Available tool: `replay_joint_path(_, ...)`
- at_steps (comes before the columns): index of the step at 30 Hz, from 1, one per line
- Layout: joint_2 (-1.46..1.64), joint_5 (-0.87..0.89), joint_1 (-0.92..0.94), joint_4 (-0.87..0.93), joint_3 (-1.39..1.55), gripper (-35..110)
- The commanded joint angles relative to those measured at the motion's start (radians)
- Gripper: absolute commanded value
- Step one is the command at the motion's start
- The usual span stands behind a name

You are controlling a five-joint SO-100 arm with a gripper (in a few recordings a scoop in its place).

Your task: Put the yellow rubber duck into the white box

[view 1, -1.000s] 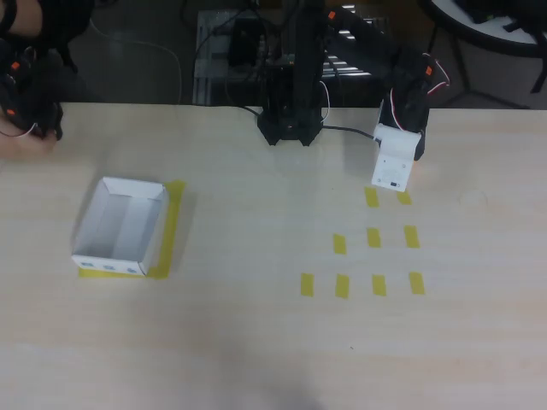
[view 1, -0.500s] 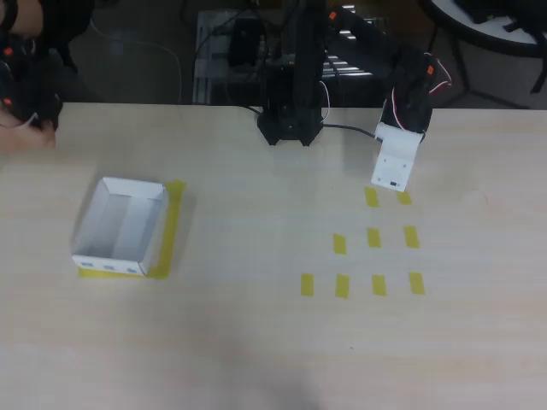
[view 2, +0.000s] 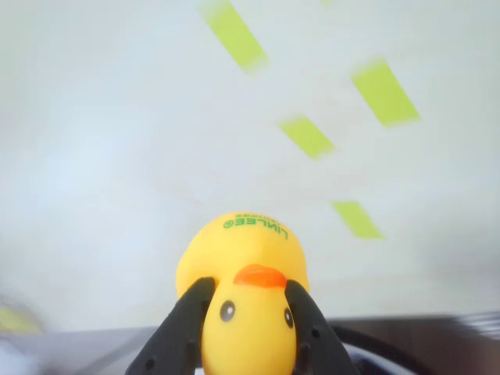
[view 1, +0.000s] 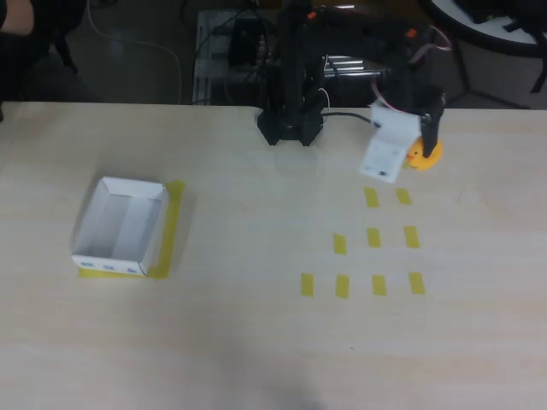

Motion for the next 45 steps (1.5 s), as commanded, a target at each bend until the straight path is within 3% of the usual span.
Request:
replay_joint_path(1, 0.328, -0.034, 0.285, -0.066, -0.012, 0)
replay_joint_path(16, 0.845, -0.097, 1.147, -0.235, 0.272, 0)
replay_joint_path(24, 1.040, -0.097, 1.543, -0.463, 0.583, 0)
replay_joint_path(35, 0.611, -0.087, 1.807, -0.836, 0.635, 0)
replay_joint_path(45, 0.141, -0.107, 1.862, -0.811, 0.420, 0)
